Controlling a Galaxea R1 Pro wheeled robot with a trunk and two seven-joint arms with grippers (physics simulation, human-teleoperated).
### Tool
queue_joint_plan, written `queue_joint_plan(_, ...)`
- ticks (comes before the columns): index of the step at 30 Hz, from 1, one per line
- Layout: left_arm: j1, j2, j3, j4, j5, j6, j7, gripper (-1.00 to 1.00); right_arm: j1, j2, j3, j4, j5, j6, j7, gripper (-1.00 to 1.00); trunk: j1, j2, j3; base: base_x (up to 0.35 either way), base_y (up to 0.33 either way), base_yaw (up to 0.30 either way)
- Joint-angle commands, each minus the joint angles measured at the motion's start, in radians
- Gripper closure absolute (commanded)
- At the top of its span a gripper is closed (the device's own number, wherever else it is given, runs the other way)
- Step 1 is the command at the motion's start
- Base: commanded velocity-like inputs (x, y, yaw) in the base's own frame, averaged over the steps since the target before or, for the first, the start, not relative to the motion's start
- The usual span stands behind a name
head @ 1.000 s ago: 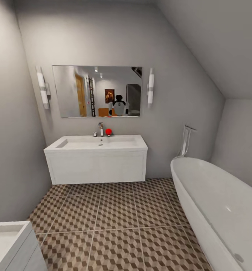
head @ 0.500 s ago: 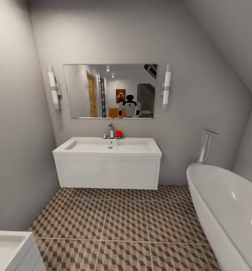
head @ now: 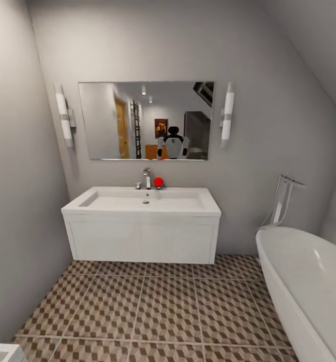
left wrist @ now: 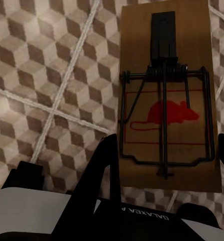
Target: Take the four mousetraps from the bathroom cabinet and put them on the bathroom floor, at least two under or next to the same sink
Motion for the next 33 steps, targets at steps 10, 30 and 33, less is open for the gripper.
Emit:
queue_joint_plan(10, 0.0, 0.0, -0.007, 0.0, 0.01, 0.005, -0.003, 1.0, -0.001, 0.0, 0.006, 0.002, 0.0, 0.002, 0.002, 1.0, 0.001, -0.001, -0.001, 0.324, 0.0, 0.0)
queue_joint_plan(30, -0.001, -0.003, -0.007, -0.001, 0.009, 0.004, -0.004, 1.0, -0.001, -0.006, 0.004, 0.002, -0.001, 0.001, 0.002, 1.0, 0.001, -0.001, -0.001, 0.268, 0.0, 0.0)
queue_joint_plan(33, 0.0, -0.006, -0.007, -0.002, 0.01, 0.003, -0.004, 1.0, -0.001, -0.014, 0.005, 0.002, -0.001, 0.002, 0.002, 1.0, 0.001, -0.001, -0.001, 0.031, 0.0, 0.0)
